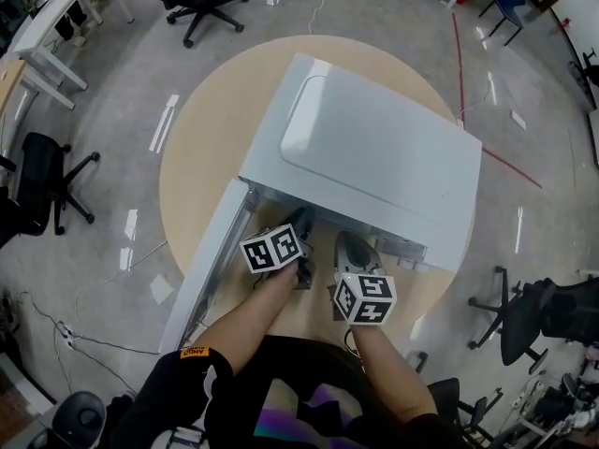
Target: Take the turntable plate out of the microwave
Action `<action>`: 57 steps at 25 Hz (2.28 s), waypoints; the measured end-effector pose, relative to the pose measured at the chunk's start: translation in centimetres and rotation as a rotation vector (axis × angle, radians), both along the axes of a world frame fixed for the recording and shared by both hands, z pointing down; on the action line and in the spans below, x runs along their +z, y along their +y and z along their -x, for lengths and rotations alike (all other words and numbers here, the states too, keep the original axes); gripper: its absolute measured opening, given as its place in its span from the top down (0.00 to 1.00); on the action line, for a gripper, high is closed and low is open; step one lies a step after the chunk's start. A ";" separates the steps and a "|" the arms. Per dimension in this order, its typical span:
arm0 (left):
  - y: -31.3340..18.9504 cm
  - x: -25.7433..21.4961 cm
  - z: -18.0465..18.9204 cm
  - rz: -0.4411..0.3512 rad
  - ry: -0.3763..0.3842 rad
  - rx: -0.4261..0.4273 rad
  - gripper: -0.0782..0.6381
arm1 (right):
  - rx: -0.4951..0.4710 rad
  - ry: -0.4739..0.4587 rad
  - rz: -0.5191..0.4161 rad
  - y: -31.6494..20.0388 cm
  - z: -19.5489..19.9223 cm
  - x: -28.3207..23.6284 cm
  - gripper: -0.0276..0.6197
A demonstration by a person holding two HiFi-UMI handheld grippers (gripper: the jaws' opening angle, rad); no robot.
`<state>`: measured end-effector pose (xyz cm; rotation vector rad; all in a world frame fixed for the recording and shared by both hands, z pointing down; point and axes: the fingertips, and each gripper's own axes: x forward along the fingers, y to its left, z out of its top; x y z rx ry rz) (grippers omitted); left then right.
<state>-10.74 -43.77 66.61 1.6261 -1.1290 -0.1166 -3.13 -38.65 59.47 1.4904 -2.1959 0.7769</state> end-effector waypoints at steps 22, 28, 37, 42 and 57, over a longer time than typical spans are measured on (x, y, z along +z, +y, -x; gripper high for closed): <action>0.4 -0.2 -1.3 0.055 0.071 0.008 0.73 | 0.350 -0.689 0.276 -2.8 -0.9 6.8 0.92; 0.4 -0.4 -1.5 0.047 0.079 0.019 0.73 | 0.395 -0.852 0.311 -3.5 -0.9 7.6 0.83; 0.6 -0.7 -1.8 0.039 0.087 0.081 0.73 | 0.433 -1.012 0.306 -4.0 -0.9 7.2 0.83; 0.8 -0.9 -1.8 0.032 0.100 0.106 0.73 | 0.433 -1.018 0.311 -3.9 -0.6 7.1 0.83; -0.4 -1.1 -0.6 0.067 0.175 0.024 0.71 | 0.407 -1.027 0.306 -3.9 -0.1 5.9 0.84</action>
